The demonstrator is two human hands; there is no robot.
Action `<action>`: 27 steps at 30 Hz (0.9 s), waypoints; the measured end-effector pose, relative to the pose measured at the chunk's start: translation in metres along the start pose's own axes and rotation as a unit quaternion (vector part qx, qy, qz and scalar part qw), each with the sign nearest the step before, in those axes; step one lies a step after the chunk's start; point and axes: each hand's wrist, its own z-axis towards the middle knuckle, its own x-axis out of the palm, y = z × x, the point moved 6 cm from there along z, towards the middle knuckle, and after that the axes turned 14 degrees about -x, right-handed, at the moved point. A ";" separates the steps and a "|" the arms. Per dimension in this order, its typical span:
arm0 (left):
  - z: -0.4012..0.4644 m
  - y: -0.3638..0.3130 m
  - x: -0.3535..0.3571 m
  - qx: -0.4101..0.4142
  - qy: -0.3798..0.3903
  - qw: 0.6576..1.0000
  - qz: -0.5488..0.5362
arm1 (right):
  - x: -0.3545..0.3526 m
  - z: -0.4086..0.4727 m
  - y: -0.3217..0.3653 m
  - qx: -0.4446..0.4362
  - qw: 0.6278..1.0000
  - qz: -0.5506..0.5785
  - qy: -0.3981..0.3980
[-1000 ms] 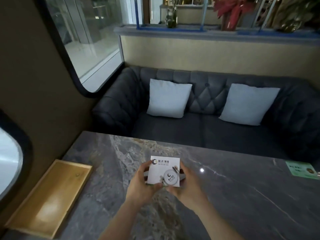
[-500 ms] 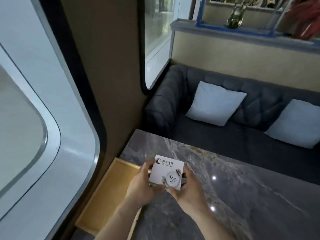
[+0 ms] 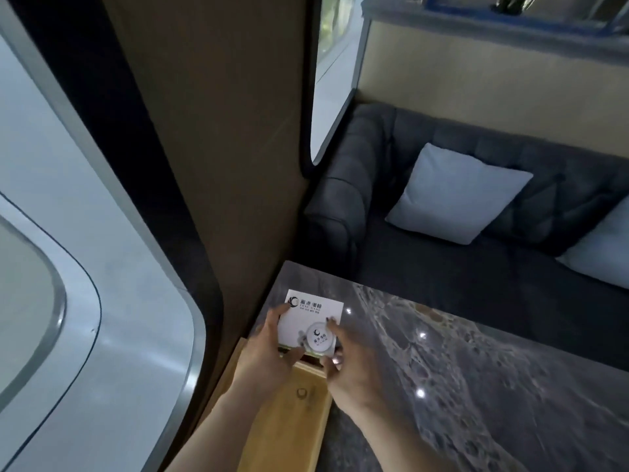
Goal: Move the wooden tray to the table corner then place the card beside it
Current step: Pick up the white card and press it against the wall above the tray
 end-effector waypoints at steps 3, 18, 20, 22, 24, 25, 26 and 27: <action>0.011 0.013 0.004 -0.026 0.019 0.999 -0.014 | 0.014 0.006 0.002 0.008 1.000 0.000 0.021; 0.037 0.001 0.011 0.006 -0.128 0.987 0.095 | 0.033 0.039 -0.004 -0.043 0.999 -0.019 0.006; 0.030 -0.008 0.013 0.069 -0.162 0.976 0.130 | 0.027 0.038 -0.002 -0.069 0.996 -0.050 -0.002; 0.026 -0.011 0.023 0.109 -0.160 0.967 0.165 | 0.021 0.039 0.001 -0.105 0.990 -0.093 -0.016; 0.027 -0.009 0.029 0.107 -0.151 0.963 0.197 | 0.020 0.041 0.005 -0.135 0.982 -0.134 -0.013; 0.030 -0.007 0.030 0.099 -0.145 0.963 0.204 | 0.021 0.043 0.007 -0.147 0.978 -0.145 -0.004; 0.033 -0.006 0.030 0.093 -0.139 0.964 0.208 | 0.023 0.046 0.007 -0.152 0.977 -0.148 0.009; 0.037 -0.005 0.030 0.095 -0.141 0.962 0.213 | 0.025 0.048 0.007 -0.158 0.976 -0.147 0.014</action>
